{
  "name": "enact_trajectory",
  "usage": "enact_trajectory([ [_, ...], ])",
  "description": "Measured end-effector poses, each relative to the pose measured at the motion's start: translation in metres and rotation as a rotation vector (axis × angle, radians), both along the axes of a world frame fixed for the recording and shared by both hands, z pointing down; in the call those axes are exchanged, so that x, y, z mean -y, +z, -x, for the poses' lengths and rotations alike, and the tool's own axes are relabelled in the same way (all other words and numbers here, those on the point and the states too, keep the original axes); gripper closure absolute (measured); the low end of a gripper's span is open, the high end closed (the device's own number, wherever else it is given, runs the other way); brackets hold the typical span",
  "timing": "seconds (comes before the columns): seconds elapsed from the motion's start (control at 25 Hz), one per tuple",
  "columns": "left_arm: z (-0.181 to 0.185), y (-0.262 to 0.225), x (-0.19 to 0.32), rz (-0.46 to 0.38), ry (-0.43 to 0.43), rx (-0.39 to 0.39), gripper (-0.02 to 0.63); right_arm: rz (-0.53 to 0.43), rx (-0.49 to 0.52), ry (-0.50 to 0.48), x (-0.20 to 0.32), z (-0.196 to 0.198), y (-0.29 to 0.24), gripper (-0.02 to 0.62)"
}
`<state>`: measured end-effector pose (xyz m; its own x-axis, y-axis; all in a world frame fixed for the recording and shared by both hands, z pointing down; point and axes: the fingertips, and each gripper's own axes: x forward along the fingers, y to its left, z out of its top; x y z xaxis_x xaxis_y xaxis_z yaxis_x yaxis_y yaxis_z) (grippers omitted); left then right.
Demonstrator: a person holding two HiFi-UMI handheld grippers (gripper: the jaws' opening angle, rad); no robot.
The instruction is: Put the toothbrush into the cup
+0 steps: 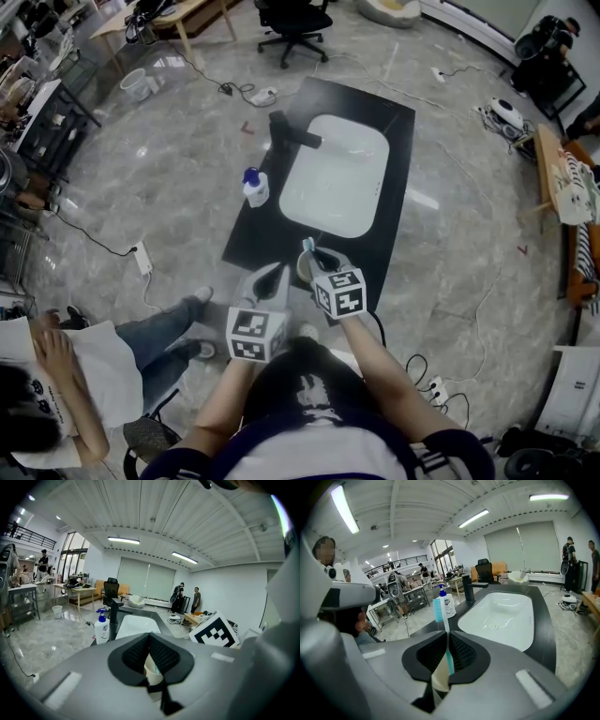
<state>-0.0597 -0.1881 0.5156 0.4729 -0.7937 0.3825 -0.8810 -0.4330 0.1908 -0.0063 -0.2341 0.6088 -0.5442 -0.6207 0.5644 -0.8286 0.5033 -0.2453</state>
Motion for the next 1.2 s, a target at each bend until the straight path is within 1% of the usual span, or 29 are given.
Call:
enact_trajectory([
  [0.2, -0.001, 0.000, -0.003, -0.001, -0.002, 0.002, 0.606, 0.011, -0.032, -0.008, -0.002, -0.003, 0.000, 0.574],
  [0.48, -0.004, 0.001, -0.007, 0.001, -0.001, 0.002, 0.606, 0.029, -0.030, -0.007, -0.004, -0.011, -0.002, 0.572],
  [0.68, -0.004, 0.004, -0.009, 0.005, -0.002, 0.001, 0.606, 0.048, 0.024, 0.033, 0.000, -0.021, 0.000, 0.571],
  [1.04, -0.006, 0.010, -0.011, 0.019, 0.002, 0.000, 0.606, 0.087, 0.162, 0.113, 0.008, -0.040, 0.004, 0.572],
  [1.2, -0.007, 0.011, -0.009, 0.024, 0.007, 0.000, 0.606, 0.089, 0.196, 0.123, 0.009, -0.044, 0.006, 0.572],
])
